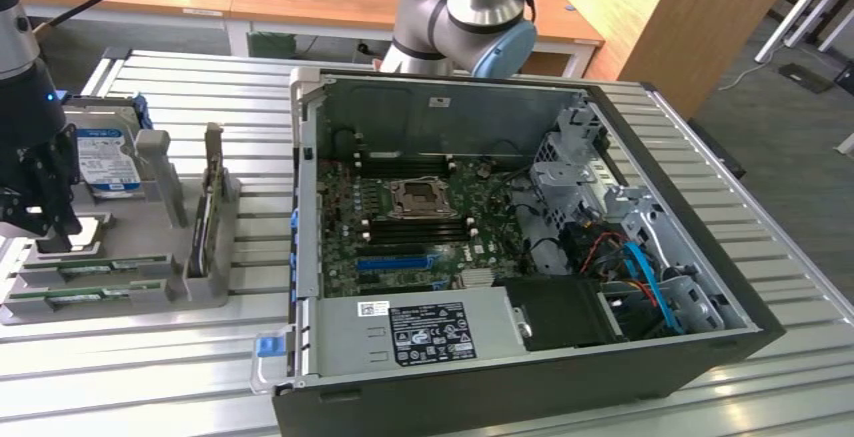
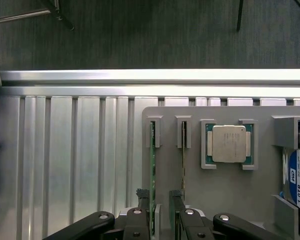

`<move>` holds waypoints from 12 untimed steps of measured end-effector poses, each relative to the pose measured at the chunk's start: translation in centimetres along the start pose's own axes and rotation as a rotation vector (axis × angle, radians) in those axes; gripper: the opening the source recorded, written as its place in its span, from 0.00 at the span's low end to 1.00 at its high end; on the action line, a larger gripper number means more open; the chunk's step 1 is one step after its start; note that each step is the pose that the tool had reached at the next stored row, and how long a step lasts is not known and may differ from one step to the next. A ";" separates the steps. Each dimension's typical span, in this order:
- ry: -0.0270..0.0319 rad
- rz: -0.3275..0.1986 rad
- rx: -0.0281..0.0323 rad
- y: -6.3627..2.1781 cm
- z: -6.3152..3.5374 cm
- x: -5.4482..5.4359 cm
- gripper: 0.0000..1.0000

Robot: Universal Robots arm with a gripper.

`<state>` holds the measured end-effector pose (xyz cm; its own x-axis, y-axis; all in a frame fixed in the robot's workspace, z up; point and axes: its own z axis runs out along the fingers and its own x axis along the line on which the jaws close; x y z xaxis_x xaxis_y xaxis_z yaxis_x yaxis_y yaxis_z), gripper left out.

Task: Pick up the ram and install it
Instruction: 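Pick up the ram and move it above insertion slot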

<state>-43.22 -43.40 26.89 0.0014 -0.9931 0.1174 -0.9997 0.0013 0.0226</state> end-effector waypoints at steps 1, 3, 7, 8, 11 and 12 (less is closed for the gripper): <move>0.0000 0.000 0.0000 0.00 0.00 0.0 0.30; -0.0001 0.000 0.0001 -0.01 0.02 0.1 0.30; -0.0001 0.000 0.0001 0.00 0.03 0.2 0.30; -0.0002 0.000 0.0018 0.00 0.08 0.2 0.30; -0.0025 0.002 0.0150 0.00 0.17 0.2 0.30; -0.0043 0.002 0.0202 0.02 0.19 0.2 0.30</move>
<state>-43.24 -43.58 26.72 -0.0010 -0.9936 0.1132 -1.0000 0.0012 0.0023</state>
